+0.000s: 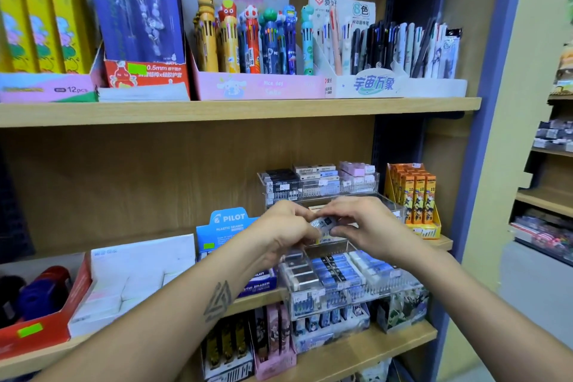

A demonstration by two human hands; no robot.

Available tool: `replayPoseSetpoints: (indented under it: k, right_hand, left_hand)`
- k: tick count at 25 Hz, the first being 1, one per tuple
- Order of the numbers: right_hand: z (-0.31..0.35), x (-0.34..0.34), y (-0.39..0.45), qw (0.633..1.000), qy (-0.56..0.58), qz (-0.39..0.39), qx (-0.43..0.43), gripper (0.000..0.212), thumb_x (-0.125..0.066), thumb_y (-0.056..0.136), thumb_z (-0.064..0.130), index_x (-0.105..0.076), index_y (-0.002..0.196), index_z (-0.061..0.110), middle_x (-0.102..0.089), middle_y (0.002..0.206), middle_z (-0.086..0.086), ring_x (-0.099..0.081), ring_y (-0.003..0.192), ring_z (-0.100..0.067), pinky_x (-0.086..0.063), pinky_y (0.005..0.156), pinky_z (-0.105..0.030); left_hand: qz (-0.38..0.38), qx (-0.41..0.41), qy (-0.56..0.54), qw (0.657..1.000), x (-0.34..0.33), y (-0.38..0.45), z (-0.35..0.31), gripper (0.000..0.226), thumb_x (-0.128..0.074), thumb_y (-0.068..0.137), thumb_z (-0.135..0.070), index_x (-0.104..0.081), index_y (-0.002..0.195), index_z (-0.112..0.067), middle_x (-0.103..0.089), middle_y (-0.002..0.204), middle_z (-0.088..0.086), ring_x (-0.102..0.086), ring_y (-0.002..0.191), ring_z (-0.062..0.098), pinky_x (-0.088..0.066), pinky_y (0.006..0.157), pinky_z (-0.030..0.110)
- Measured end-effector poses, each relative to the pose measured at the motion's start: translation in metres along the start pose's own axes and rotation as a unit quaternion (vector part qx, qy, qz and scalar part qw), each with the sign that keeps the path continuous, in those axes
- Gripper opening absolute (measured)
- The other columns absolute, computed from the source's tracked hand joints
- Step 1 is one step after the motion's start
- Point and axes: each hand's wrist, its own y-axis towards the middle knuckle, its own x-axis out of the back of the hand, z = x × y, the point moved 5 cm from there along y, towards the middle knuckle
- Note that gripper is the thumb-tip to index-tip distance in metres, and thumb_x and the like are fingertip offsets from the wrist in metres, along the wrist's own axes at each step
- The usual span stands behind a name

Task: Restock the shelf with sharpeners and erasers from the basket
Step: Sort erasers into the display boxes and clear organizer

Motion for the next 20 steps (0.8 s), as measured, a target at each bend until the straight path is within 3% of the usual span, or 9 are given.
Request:
replayPoseSetpoints:
  k: [3,5,7,8,9,11,13,16,20]
  right_hand:
    - [-0.014,0.012,0.009,0.999,-0.022,-0.037,-0.028,0.037,-0.078,0.083,0.015,-0.071,0.12,0.016,-0.066,0.11,0.006,-0.061,0.096,-0.012,-0.049,0.086,-0.029]
    - [-0.032,0.022,0.018,0.993,-0.023,-0.07,-0.088,0.038,-0.077,0.084,0.015,-0.07,0.122,0.016,-0.063,0.106,0.006,-0.06,0.094,-0.013,-0.043,0.084,-0.023]
    - [-0.055,0.031,0.03,0.981,-0.02,-0.112,-0.159,0.039,-0.076,0.085,0.014,-0.069,0.123,0.018,-0.066,0.103,0.003,-0.06,0.091,-0.013,-0.039,0.081,-0.019]
    - [-0.066,0.036,0.037,0.973,-0.013,-0.133,-0.189,0.037,-0.076,0.085,0.012,-0.07,0.12,0.018,-0.068,0.102,0.001,-0.061,0.089,-0.012,-0.04,0.08,-0.018]
    - [-0.074,0.039,0.044,0.966,-0.008,-0.152,-0.21,0.033,-0.077,0.084,0.011,-0.072,0.116,0.018,-0.07,0.1,0.0,-0.062,0.088,-0.011,-0.042,0.079,-0.019]
    - [-0.087,0.041,0.063,0.958,-0.004,-0.17,-0.231,0.028,-0.078,0.082,0.01,-0.073,0.109,0.017,-0.07,0.095,-0.001,-0.064,0.086,-0.013,-0.049,0.08,-0.024]
    - [-0.096,0.039,0.083,0.958,-0.019,-0.167,-0.234,0.026,-0.078,0.082,0.011,-0.074,0.108,0.016,-0.071,0.093,-0.002,-0.067,0.089,-0.016,-0.054,0.084,-0.029]
    - [-0.109,0.042,0.103,0.96,-0.052,-0.153,-0.228,0.023,-0.078,0.082,0.011,-0.076,0.105,0.012,-0.073,0.098,-0.007,-0.067,0.09,-0.018,-0.053,0.084,-0.027]
    - [-0.117,0.037,0.111,0.962,-0.061,-0.104,-0.244,0.018,-0.078,0.082,0.009,-0.078,0.1,0.011,-0.073,0.099,-0.005,-0.065,0.084,-0.014,-0.05,0.077,-0.019]
  left_hand:
    - [0.005,-0.016,-0.042,0.999,0.005,0.017,-0.019,0.033,-0.068,0.085,0.007,-0.06,0.115,0.0,-0.064,0.077,0.015,-0.058,0.064,0.021,-0.046,0.056,0.028]
    - [-0.035,-0.101,0.108,0.988,0.016,0.035,-0.037,0.026,-0.065,0.09,-0.005,-0.06,0.115,-0.004,-0.068,0.09,0.013,-0.064,0.077,0.026,-0.054,0.067,0.032]
    - [-0.098,-0.2,0.389,0.894,0.03,0.056,-0.053,0.024,-0.057,0.093,-0.019,-0.062,0.114,-0.009,-0.067,0.109,0.01,-0.064,0.101,0.029,-0.053,0.087,0.039]
    - [-0.106,-0.218,0.48,0.843,0.034,0.066,-0.056,0.027,-0.054,0.094,-0.024,-0.061,0.116,-0.01,-0.063,0.118,0.01,-0.059,0.111,0.031,-0.05,0.092,0.041]
    - [-0.099,-0.209,0.53,0.816,0.039,0.076,-0.056,0.034,-0.051,0.095,-0.029,-0.058,0.124,-0.012,-0.057,0.129,0.011,-0.054,0.12,0.033,-0.047,0.098,0.042]
    - [-0.064,-0.153,0.575,0.801,0.05,0.1,-0.048,0.054,-0.046,0.099,-0.039,-0.04,0.146,-0.015,-0.038,0.153,0.011,-0.038,0.139,0.034,-0.037,0.111,0.043]
    - [-0.013,-0.13,0.596,0.793,0.053,0.119,-0.039,0.062,-0.04,0.101,-0.045,-0.021,0.156,-0.023,-0.019,0.164,0.006,-0.023,0.148,0.03,-0.028,0.118,0.043]
    - [0.033,-0.143,0.596,0.79,0.049,0.129,-0.025,0.063,-0.036,0.103,-0.047,-0.01,0.158,-0.032,-0.003,0.167,-0.001,-0.011,0.152,0.027,-0.018,0.122,0.047]
    - [0.023,-0.157,0.604,0.781,0.047,0.125,-0.018,0.065,-0.035,0.103,-0.05,-0.005,0.158,-0.035,0.004,0.167,-0.004,-0.004,0.153,0.023,-0.007,0.121,0.055]
